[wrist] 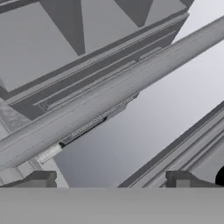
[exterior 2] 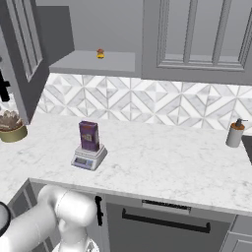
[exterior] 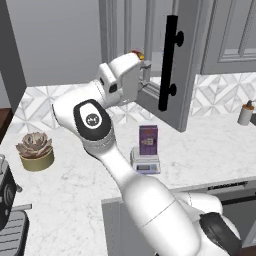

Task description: Pick the cereal and place it on the digital scale for weighing, and close the cabinet.

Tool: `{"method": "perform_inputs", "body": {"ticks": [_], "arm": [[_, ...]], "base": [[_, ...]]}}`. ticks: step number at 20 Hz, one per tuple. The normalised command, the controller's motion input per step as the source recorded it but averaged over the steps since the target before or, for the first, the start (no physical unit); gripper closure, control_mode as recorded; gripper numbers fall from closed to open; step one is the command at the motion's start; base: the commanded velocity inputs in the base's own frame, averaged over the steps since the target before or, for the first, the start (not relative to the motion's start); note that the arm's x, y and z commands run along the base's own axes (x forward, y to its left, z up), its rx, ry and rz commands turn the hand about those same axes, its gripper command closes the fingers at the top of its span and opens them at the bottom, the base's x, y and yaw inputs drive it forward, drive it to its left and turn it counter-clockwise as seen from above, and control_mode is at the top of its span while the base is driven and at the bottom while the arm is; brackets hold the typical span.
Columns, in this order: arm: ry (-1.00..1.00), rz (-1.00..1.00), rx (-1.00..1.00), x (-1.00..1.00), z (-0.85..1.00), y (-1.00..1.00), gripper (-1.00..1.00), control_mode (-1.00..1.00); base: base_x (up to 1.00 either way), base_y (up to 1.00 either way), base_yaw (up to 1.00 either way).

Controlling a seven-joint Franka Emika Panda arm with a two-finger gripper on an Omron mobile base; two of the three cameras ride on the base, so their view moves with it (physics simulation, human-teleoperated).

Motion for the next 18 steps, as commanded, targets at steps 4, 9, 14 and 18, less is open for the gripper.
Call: {"method": "perform_inputs", "body": {"ticks": [4, 9, 14, 18], "arm": [[-0.01, -0.03, 0.11, 0.15, 0.06, -0.92, -1.00, -1.00], [0.00, 0.00, 0.13, 0.56, 0.00, -0.98, -1.00, -1.00], [0.00, 0.00, 0.14, 0.51, 0.00, -1.00, -1.00, -1.00], [0.00, 0.12, 0.16, 0.60, -0.05, -0.79, -1.00, -1.00]], "base": [[0.00, 0.00, 0.00], [0.00, 0.00, 0.00], [0.00, 0.00, 0.00], [0.00, 0.00, 0.00]]}}
